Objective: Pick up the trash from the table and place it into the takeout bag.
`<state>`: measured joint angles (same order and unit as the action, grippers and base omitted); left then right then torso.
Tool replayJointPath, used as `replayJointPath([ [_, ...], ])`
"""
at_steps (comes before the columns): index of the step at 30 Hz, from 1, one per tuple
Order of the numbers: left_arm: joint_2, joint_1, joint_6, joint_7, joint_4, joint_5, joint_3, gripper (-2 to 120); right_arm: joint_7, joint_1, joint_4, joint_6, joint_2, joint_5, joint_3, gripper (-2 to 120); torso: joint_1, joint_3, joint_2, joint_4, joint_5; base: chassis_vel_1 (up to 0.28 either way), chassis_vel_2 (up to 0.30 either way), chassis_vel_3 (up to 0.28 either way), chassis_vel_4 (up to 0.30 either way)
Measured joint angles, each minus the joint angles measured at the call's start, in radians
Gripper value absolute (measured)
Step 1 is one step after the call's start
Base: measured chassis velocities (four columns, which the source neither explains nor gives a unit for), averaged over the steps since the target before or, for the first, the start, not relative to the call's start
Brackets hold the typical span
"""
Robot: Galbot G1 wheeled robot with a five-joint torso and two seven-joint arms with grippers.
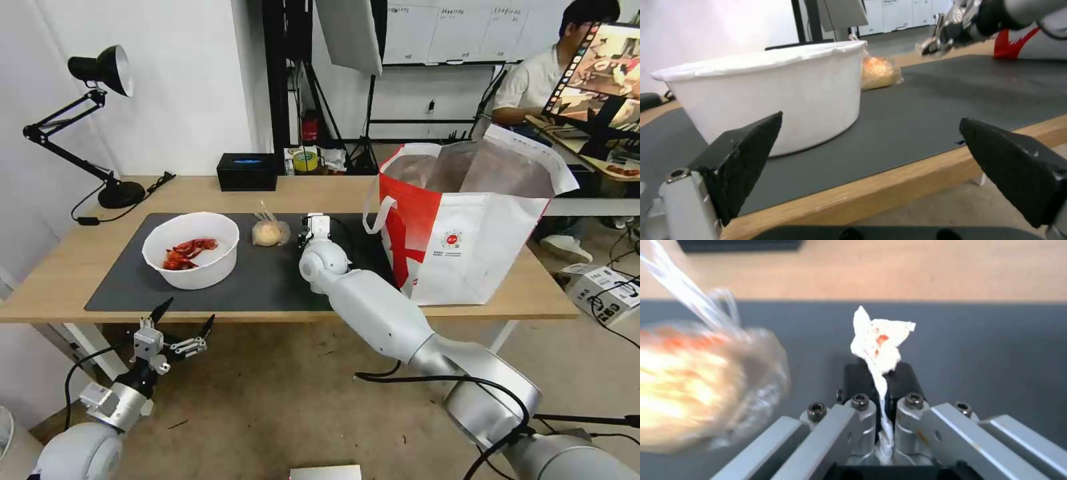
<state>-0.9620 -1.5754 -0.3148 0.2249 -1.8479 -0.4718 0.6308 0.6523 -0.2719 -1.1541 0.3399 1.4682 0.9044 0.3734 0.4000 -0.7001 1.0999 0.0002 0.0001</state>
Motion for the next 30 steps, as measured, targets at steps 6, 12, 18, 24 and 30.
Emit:
replayJointPath([
  [6,-0.005,-0.004,0.000,0.000,-0.001,0.001,-0.003,100,0.000,-0.019,-0.179,-0.018,-0.096,0.025,0.026,0,0.000,0.000,0.000,-0.0002,0.0000,0.000,0.000,0.000,0.000],
  [12,-0.012,-0.005,0.000,-0.001,-0.002,0.005,-0.011,100,-0.026,-0.035,-0.390,-0.056,-0.235,0.029,0.048,0,0.000,0.000,0.000,-0.0002,0.0001,0.000,0.000,0.000,0.000],
  [18,-0.014,-0.012,0.000,-0.001,-0.005,0.007,-0.011,100,-0.065,-0.073,-0.512,-0.117,-0.310,-0.008,-0.004,0,0.000,0.000,0.000,-0.0002,0.0001,0.000,0.000,0.000,0.000],
  [24,-0.022,-0.020,0.001,-0.003,-0.013,0.014,-0.010,100,-0.100,-0.112,-0.612,-0.216,-0.380,-0.061,-0.099,0,0.000,0.000,0.000,-0.0003,0.0001,0.000,0.000,0.000,0.000],
  [30,-0.024,-0.024,0.002,-0.004,-0.017,0.018,-0.009,100,-0.090,-0.131,-0.650,-0.273,-0.427,-0.111,-0.161,0,0.000,0.000,0.000,-0.0002,0.0001,0.000,0.000,0.000,0.000],
])
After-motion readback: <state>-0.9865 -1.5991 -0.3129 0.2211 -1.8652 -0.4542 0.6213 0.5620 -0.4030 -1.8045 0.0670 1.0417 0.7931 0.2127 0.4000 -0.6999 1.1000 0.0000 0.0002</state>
